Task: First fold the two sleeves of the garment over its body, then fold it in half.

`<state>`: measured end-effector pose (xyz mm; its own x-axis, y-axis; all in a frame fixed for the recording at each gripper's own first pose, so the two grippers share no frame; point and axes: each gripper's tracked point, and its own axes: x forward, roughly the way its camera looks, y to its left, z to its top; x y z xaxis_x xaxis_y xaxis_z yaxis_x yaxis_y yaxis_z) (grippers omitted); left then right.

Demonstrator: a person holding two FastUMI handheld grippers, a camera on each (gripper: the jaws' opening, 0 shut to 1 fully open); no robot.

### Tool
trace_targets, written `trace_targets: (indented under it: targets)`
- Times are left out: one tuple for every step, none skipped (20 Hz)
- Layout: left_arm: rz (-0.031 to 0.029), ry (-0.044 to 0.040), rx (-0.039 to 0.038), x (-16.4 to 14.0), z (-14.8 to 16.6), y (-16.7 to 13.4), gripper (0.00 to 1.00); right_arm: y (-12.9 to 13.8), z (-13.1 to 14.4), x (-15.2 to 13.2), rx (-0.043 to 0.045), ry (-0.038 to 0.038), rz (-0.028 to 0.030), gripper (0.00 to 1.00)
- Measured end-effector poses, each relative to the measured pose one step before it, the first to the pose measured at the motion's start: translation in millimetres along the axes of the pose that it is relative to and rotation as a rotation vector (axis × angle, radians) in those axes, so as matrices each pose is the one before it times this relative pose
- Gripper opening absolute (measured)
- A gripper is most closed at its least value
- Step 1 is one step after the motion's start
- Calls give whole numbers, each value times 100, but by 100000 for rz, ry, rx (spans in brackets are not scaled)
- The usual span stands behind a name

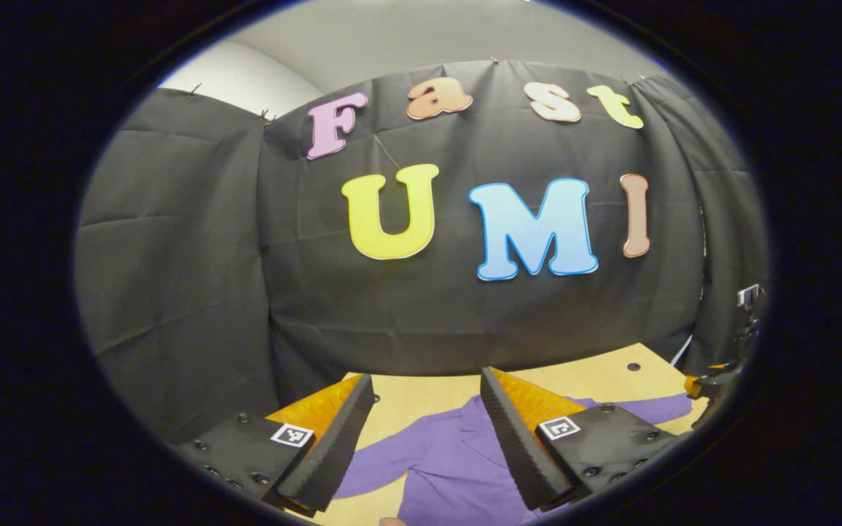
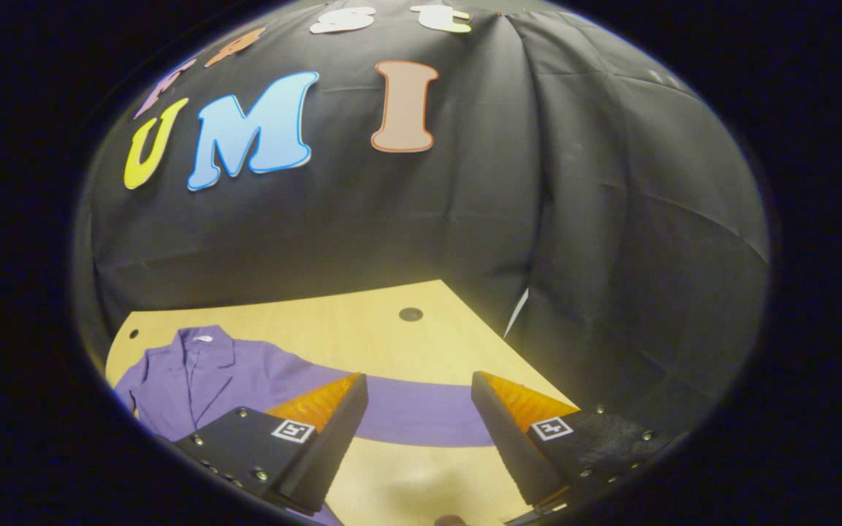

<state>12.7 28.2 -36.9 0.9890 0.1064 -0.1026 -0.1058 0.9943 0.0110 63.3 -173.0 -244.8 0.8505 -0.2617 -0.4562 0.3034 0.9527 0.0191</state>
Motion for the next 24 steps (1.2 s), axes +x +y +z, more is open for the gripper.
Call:
trace_targets:
  targets:
    - [327, 497, -111, 116, -240, -77, 100, -210, -1162, 1142, -481, 1828, -557, 92]
    - [484, 466, 26, 140, -136, -1, 100, -276, -953, 805, -385, 2254, -589, 92]
    - [581, 421, 60, 66, -140, 78, 100, -69, -885, 970, 62, 2176, -222, 92]
    - [537, 417, 29, 125, -169, 65, 100, -215, -918, 854, 11, 2329, -514, 92]
    - [541, 363, 49, 110, -88, 66, 100, -318, -1078, 905, -220, 2053, -856, 92]
    - [633, 491, 147, 115, -152, 47, 100, -444, -808, 836, 53, 2615, -933, 92]
    - [665, 412, 238, 75, -179, 89, 100, -228, -1033, 1060, 470, 2604, -663, 92]
    - [538, 461, 261, 107, -119, 68, 100, -376, -915, 811, 737, 2461, -562, 92]
    - [450, 407, 221, 88, -194, 44, 100, -325, -636, 749, 1226, 2084, -684, 92]
    - [498, 472, 228, 114, -78, -21, 100, -424, -731, 802, 661, 2193, -1083, 92]
    - [396, 400, 163, 109, -63, -81, 100, -482, -443, 691, 366, 1774, -995, 92]
    - [158, 384, 83, 40, -94, -62, 100, -335, -595, 655, 61, 1560, -1033, 92]
    - [81, 353, 157, 93, -48, -123, 100, -270, -343, 534, -52, 1345, -610, 92]
    - [104, 290, 188, 58, -85, -112, 100, -295, -367, 507, -113, 1109, -687, 92]
    - [-25, 320, 134, 197, -54, -150, 100, -227, -232, 365, 22, 1050, -642, 92]
    - [-84, 391, 91, 184, -93, -169, 100, -167, -283, 154, 440, 918, -104, 92]
    - [-91, 313, 36, 27, -5, -169, 100, -95, -116, 107, 729, 681, -76, 92]
    - [-61, 340, 4, 102, 15, -117, 100, -42, -175, 252, 373, 718, -109, 92]
    - [-170, 344, -126, 169, -132, -106, 100, -140, -334, 161, -49, 698, -174, 92]
    - [-120, 330, -91, 110, -145, -133, 100, 50, -403, 215, -432, 885, -24, 92]
    - [-150, 301, -108, 57, -18, -31, 100, 167, -43, 43, 130, -146, 446, 92]
    - [-118, 285, -32, -5, -81, -48, 100, 183, -317, 210, -118, 440, 301, 93]
    - [25, 253, 15, 122, -31, -29, 100, 237, -503, 103, -452, 1528, 565, 93]
    - [11, 248, -90, 61, -21, 58, 96, 47, -121, -194, 637, -486, 461, 94]
